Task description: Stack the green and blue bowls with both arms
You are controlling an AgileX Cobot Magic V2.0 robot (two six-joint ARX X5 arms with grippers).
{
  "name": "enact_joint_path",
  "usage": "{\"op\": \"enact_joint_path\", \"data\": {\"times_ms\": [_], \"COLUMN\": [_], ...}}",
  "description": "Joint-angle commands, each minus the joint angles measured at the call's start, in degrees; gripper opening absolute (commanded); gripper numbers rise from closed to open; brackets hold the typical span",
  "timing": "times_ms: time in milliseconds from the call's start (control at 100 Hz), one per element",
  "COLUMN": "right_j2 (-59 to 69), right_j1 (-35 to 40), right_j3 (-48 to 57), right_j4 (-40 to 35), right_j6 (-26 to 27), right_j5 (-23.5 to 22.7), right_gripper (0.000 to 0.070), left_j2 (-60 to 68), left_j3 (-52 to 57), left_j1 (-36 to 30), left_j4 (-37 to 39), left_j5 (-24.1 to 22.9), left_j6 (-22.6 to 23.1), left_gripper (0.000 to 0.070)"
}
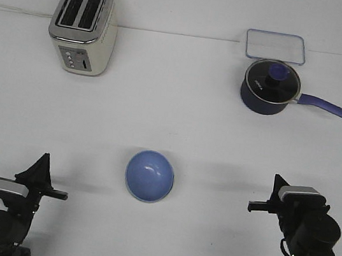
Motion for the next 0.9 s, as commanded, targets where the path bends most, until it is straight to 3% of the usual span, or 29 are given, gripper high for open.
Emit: {"op": "enact_joint_path", "data": {"times_ms": [0, 470, 890], "right_j2": [0.17, -8.33, -23.82], "right_j1": [0.04, -1.46, -5.64], "right_j3": [0.66, -1.60, -20.28], "right_j4": [0.70, 1.66, 17.05], "right_j6": [0.15, 0.15, 0.15], "right_j5": [0.22, 0.22, 0.22], "right_gripper": [0.0000, 0.0000, 0.0000], "left_j2": [-0.07, -0.07, -0.07], "left_j3": [-1.11, -1.11, -1.11], "left_j1": [0.02, 0.02, 0.02], "left_j4": [0.57, 0.57, 0.59], "left_j5": [-0.20, -0.20, -0.20], "left_j6": [-0.11, -0.11, -0.11], "left_gripper": [0.0011, 0.0011, 0.0011]}}
